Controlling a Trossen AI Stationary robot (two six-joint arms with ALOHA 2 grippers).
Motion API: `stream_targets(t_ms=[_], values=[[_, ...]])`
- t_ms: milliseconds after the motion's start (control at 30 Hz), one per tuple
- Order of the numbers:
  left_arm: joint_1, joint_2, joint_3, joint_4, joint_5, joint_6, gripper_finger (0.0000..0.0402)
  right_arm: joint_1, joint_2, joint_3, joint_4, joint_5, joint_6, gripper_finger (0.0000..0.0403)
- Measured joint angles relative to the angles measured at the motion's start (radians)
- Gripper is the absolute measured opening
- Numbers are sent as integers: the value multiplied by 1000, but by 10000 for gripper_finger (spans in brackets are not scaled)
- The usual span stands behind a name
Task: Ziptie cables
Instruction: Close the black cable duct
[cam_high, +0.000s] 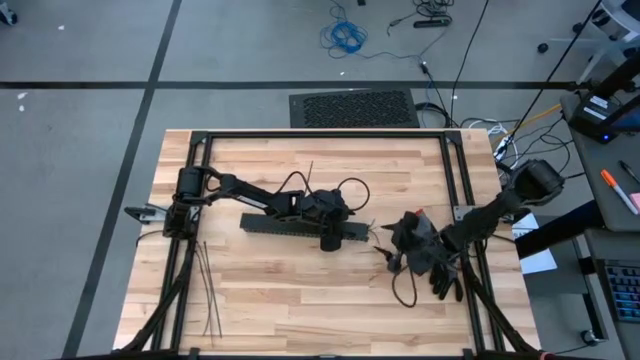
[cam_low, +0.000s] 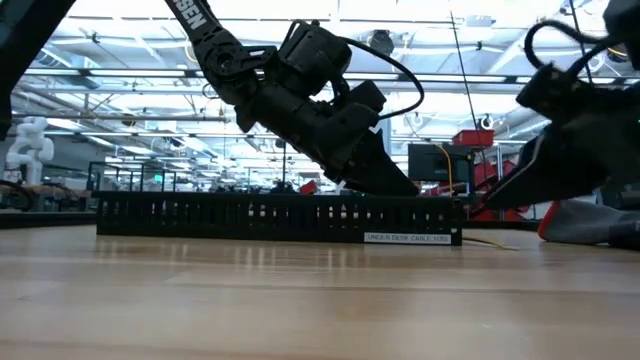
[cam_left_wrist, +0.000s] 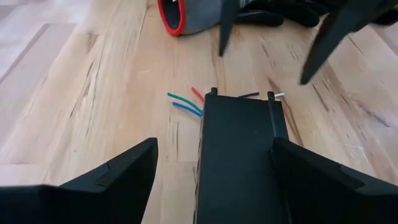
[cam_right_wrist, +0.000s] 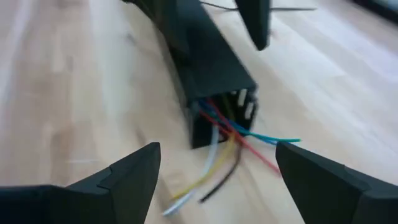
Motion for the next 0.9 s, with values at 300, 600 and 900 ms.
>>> stream_targets(t_ms=[300,600,900], values=[[-1,0,0,-1,4,-22,313,-88,146,0,187,-83,-131,313],[-4,0,0,-2,5,-24,313,-211,158,-22,265,-204,-257,313],[-4,0,0,-2,8,-24,313,-298,158,-42,353,-368,-343,313]])
